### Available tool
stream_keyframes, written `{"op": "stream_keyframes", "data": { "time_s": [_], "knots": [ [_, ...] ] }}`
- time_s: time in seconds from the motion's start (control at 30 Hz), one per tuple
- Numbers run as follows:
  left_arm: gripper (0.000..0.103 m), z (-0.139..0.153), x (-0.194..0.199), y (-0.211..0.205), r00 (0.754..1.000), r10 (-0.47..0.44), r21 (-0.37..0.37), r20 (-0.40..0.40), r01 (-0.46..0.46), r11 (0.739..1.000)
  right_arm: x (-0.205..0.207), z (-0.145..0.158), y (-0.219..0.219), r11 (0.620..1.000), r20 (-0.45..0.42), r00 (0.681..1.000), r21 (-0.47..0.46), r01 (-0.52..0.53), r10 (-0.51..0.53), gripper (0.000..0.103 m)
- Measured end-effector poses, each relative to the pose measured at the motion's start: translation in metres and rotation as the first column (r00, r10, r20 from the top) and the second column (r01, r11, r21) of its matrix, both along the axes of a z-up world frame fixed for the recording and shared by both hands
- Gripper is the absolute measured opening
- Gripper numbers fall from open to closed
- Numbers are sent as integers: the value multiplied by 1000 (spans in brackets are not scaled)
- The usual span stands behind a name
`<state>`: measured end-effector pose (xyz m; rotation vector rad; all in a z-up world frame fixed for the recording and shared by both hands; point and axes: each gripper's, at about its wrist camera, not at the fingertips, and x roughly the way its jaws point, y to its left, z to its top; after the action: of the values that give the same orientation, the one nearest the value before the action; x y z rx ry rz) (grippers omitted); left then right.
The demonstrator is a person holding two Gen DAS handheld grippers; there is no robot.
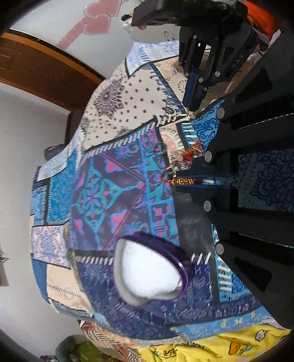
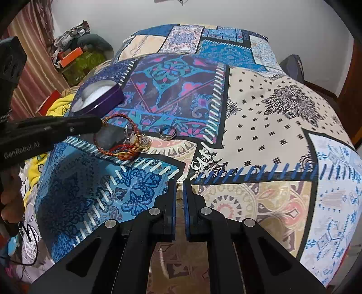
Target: Organize jewelry
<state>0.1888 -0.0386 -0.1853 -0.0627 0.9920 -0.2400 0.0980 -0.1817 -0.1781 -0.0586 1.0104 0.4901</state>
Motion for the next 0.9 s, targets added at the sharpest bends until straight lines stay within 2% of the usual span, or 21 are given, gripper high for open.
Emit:
{"op": "stream_keyframes", "data": {
  "time_s": [0.13, 0.2, 0.37, 0.4, 0.43, 0.5, 0.6, 0.73, 0.9],
  "knots": [
    [3, 7, -3, 6, 1000, 15, 0, 10, -15, 1000, -3, 7, -2, 1000, 23, 1000, -6, 8, -8, 5],
    [3, 9, -5, 11, 1000, 25, -22, 8, -25, 999, -3, 8, -5, 1000, 23, 1000, -1, 17, -17, 5],
    [3, 22, -12, 18, 998, 49, -41, 37, -47, 998, 2, 6, -12, 999, -29, 999, 20, 41, -40, 7],
    [2, 26, -14, 20, 998, 51, -47, 46, -49, 998, 3, 5, -14, 999, -44, 998, 27, 44, -42, 14],
    [0, 30, -15, 21, 997, 52, -51, 52, -49, 997, 5, 3, -15, 998, -68, 997, 30, 48, -46, 26],
    [0, 38, -18, 24, 995, 61, -48, 76, -57, 997, 5, 3, -16, 998, -73, 996, 40, 55, -52, 33],
    [0, 47, -23, 30, 992, 76, -42, 104, -72, 997, 2, 4, -12, 999, -65, 997, 25, 43, -41, 33],
    [0, 47, -27, 39, 990, 99, -33, 104, -96, 995, 2, 0, -1, 1000, -65, 998, -9, 7, -8, 33],
    [0, 23, -25, 47, 994, 103, 17, 21, -103, 995, 0, -7, 12, 998, -40, 999, -59, -31, 29, 33]
  ]
}}
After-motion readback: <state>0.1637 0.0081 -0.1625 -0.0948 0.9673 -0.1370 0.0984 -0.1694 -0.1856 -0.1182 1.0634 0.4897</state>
